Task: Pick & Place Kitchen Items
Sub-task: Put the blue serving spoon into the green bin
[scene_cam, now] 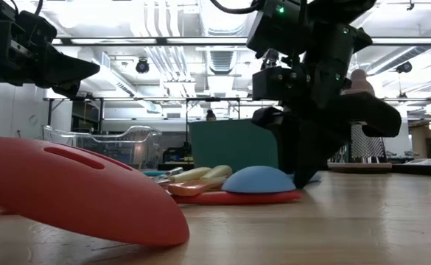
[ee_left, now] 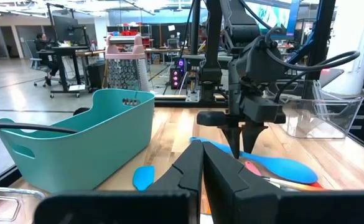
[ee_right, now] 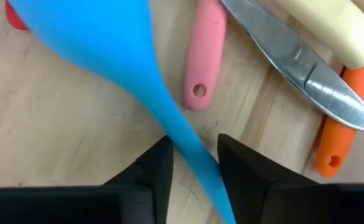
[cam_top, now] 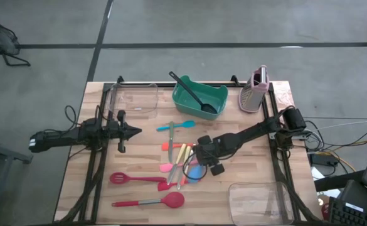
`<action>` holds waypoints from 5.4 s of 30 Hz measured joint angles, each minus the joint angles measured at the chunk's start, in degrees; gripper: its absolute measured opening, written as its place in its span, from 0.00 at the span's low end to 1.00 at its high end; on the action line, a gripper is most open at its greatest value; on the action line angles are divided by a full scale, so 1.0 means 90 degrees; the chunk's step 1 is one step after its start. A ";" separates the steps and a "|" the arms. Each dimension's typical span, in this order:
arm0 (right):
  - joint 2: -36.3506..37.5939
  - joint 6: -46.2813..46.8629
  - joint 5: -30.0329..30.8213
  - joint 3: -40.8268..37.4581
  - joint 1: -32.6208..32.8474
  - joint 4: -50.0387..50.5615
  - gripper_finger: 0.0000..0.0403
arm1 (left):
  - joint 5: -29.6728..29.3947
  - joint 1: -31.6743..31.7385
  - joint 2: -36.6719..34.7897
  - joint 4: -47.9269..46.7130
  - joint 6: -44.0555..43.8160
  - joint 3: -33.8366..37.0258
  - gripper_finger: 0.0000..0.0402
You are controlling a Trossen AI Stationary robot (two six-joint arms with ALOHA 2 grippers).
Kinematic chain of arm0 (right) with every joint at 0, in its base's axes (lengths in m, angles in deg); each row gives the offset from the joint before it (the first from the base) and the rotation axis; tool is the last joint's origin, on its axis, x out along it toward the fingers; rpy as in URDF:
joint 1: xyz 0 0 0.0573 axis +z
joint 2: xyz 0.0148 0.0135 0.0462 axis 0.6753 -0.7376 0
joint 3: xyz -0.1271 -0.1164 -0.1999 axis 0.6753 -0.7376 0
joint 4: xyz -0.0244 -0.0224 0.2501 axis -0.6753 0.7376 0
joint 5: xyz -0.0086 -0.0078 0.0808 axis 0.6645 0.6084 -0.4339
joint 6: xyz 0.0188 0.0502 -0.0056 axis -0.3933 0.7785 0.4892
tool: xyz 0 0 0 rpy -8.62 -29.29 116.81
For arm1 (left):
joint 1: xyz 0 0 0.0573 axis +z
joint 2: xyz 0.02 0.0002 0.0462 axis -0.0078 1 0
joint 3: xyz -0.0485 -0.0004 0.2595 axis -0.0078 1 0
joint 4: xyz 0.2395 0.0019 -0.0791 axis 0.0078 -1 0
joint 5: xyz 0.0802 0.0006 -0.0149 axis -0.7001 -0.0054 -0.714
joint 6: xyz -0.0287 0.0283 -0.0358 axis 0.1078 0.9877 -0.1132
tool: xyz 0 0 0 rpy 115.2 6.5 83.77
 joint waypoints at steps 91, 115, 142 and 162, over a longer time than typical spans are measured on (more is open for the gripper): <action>0.1381 0.0878 0.1084 0.0720 -0.0024 0.1265 0.11 | 0.0000 -0.0002 -0.0002 0.0000 0.0000 0.0000 0.05; 0.1721 0.0853 0.1509 0.0720 -0.0063 0.1324 0.11 | 0.0001 -0.0001 -0.0002 0.0000 0.0000 0.0000 0.05; 0.3134 0.1869 0.3316 0.0720 -0.1197 0.0987 0.10 | -0.0001 -0.0002 0.0000 0.0000 0.0000 0.0000 0.05; 0.1728 0.1855 0.1781 0.0717 -0.3761 -0.1827 0.12 | -0.0001 -0.0002 -0.0001 0.0000 0.0000 -0.0001 0.05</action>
